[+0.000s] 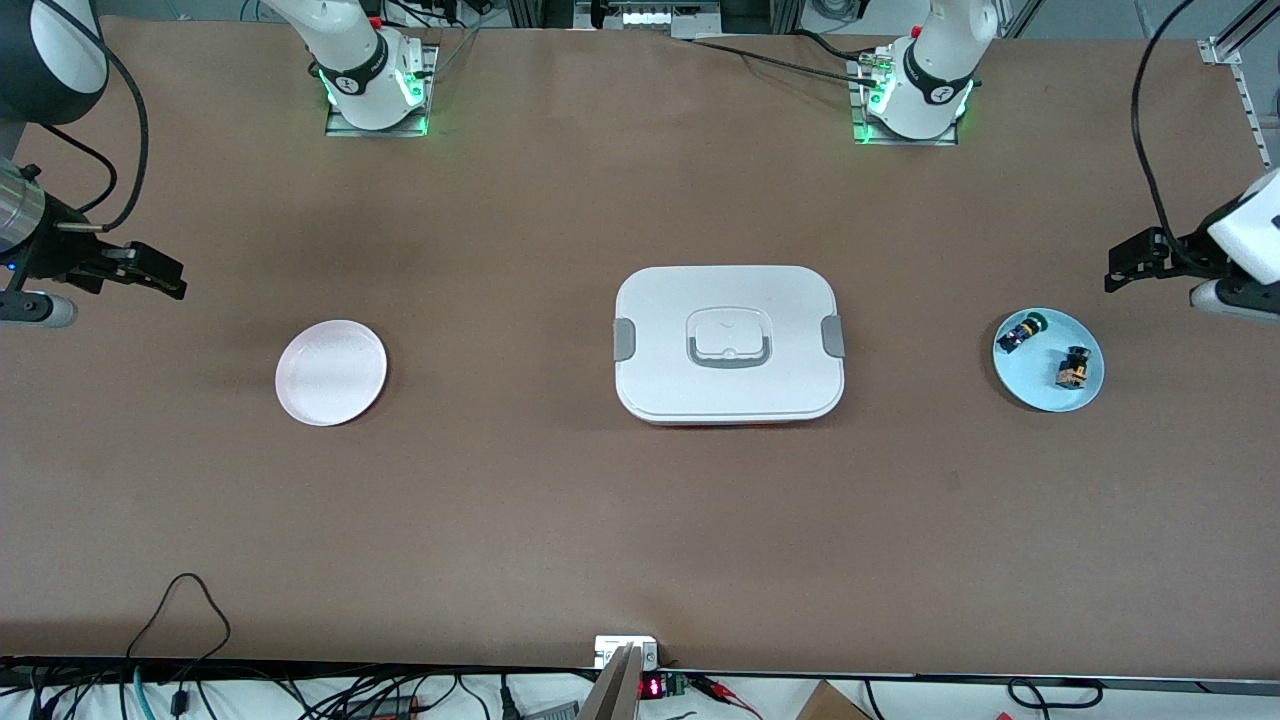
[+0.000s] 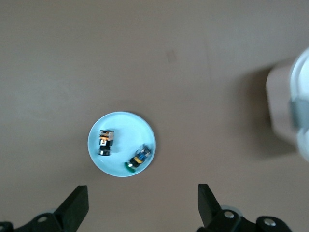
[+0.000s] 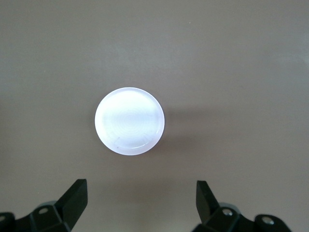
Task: Transfer orange switch to right arm and place
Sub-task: 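Move the left gripper over the light-blue dish of switches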
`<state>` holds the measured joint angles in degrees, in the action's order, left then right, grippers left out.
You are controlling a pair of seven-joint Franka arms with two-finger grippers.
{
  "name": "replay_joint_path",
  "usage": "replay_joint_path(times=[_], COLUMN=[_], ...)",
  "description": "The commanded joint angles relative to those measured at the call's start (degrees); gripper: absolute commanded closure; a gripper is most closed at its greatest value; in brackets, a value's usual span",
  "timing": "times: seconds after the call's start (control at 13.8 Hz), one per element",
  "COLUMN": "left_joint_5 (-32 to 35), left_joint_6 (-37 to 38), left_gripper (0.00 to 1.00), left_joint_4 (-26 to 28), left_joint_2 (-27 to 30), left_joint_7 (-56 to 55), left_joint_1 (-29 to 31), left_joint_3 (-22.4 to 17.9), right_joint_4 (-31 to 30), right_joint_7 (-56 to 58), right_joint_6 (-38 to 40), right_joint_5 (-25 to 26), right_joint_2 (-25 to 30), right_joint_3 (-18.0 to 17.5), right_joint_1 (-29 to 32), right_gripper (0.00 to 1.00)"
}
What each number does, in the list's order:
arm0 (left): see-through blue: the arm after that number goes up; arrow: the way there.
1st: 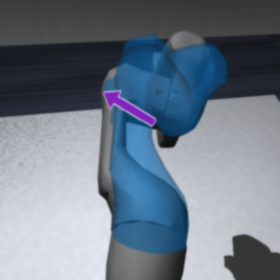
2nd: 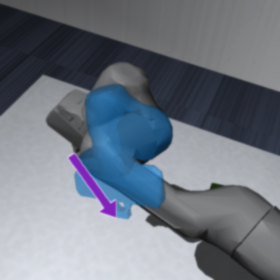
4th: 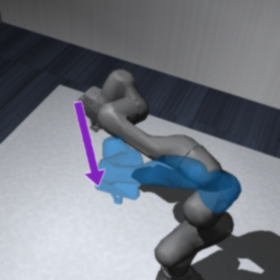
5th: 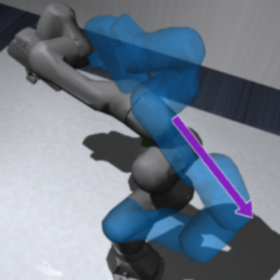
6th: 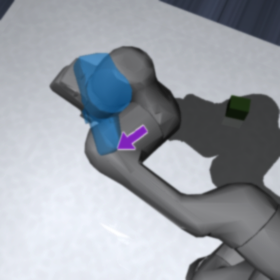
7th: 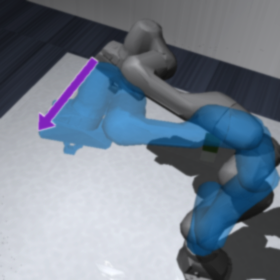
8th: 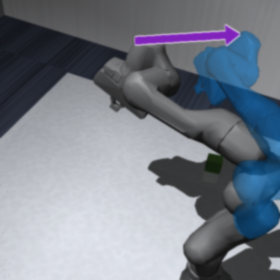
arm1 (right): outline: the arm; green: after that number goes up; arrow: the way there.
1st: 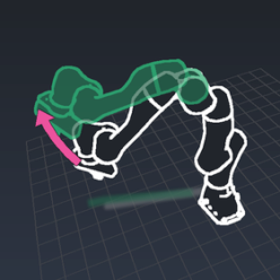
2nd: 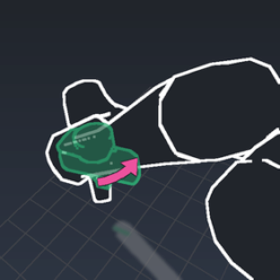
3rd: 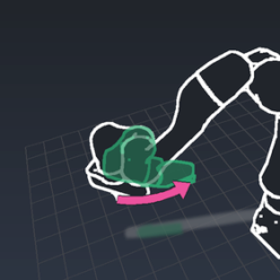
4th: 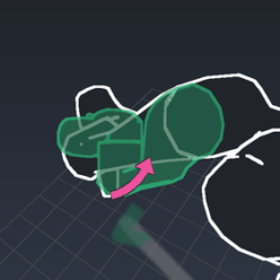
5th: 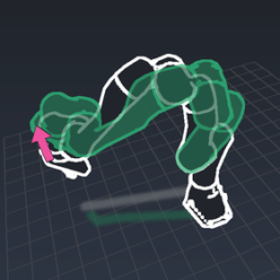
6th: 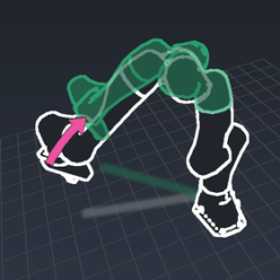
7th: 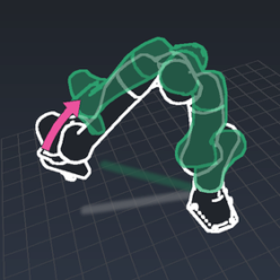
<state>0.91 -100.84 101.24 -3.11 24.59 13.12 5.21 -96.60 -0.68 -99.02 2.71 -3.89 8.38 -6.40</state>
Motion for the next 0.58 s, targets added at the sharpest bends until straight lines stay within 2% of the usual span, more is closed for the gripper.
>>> replay_joint_path(times=[0.0, 0.15, 0.51], left_joint_5=[-0.39, 0.05, 2.25], left_joint_6=[-2.33, -4.09, -14.45], left_gripper=[0.00, 0.00, 0.00], left_joint_4=[2.11, 2.90, 7.73], left_joint_2=[-4.17, -8.21, -14.46], left_joint_7=[16.05, 31.82, 64.73], left_joint_1=[4.09, 6.47, 9.73], left_joint_3=[-0.11, -0.11, -0.11], right_joint_4=[0.10, 0.10, 0.19], right_joint_7=[1.20, 2.95, 2.87], right_joint_6=[-0.03, -0.03, -0.03], right_joint_5=[-0.69, -0.60, -0.95], right_joint_2=[0.55, 0.46, 0.46], right_joint_3=[0.59, 0.59, 0.59], right_joint_1=[-1.33, -1.42, -1.94], right_gripper=[0.00, 0.00, 0.00])
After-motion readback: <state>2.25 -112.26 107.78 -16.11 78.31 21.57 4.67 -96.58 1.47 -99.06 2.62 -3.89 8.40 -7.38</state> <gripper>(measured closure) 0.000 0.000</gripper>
